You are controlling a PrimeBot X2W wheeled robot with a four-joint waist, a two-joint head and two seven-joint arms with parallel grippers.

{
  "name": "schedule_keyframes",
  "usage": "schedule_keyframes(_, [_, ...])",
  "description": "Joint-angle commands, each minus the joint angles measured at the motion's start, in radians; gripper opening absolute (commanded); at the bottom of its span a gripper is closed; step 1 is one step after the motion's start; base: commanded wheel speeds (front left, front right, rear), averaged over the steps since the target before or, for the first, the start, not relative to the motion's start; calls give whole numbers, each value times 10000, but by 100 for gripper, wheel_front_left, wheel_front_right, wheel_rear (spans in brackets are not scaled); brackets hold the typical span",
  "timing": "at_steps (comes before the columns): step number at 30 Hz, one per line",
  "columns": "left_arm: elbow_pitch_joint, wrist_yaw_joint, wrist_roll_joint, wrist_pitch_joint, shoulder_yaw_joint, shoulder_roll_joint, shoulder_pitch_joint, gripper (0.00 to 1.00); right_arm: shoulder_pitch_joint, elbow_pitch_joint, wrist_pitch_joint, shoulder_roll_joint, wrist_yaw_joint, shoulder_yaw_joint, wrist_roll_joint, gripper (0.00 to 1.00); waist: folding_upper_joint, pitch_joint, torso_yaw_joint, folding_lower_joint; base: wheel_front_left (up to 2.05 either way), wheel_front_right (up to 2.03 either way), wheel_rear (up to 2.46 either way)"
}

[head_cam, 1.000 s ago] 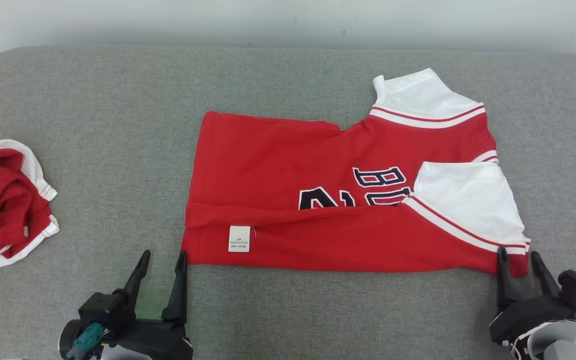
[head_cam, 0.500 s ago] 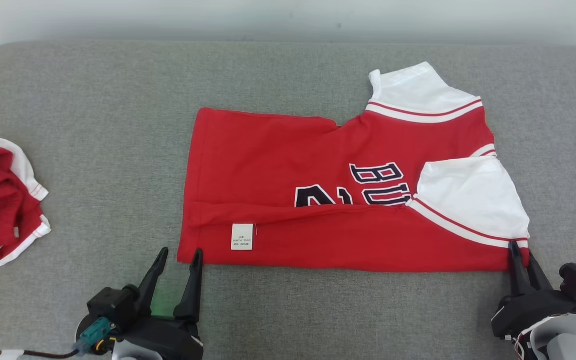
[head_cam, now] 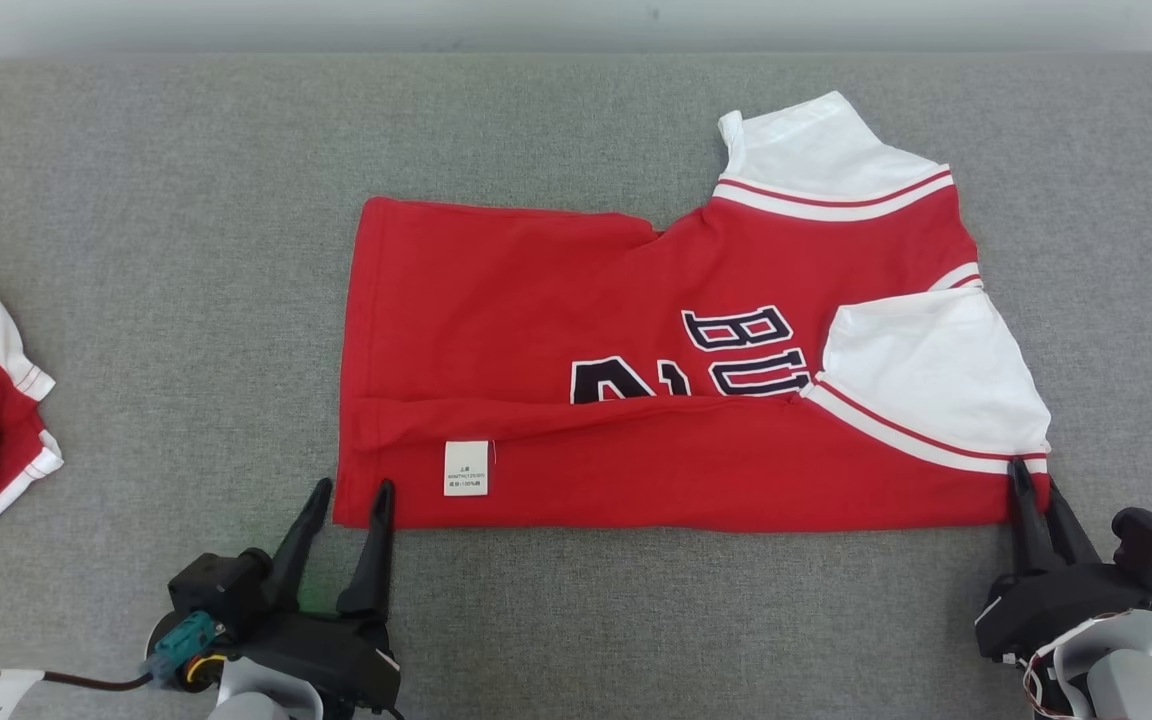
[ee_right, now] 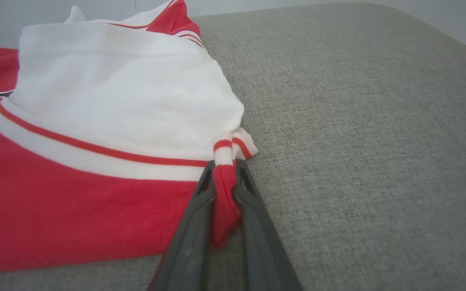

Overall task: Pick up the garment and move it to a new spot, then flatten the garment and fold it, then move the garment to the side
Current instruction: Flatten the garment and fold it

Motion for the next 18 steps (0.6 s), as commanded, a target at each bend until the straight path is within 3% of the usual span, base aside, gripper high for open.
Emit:
schedule_keyframes(1, [60,-24,99,10,-35,13,-33,13,5,85,39,-51,-21,-29,27,0,0,22,-9,0,0,0,0])
schedule_keyframes(2, [77,-52,100,10,-78,10,-36,0,14,72,40,-64,-21,-45,31,0,0,34,-12,0,0,0,0])
schedule_keyframes(10, [174,-175,-97,10,-165,10,131,0,194,29,37,-4,-21,-39,10,0,0,-175,11,0,0,0,0])
schedule_keyframes(18, [333,-224,-147,2,203,23,844,0,735,105,24,34,-20,82,124,0,0,-1297,10,0,0,0,0])
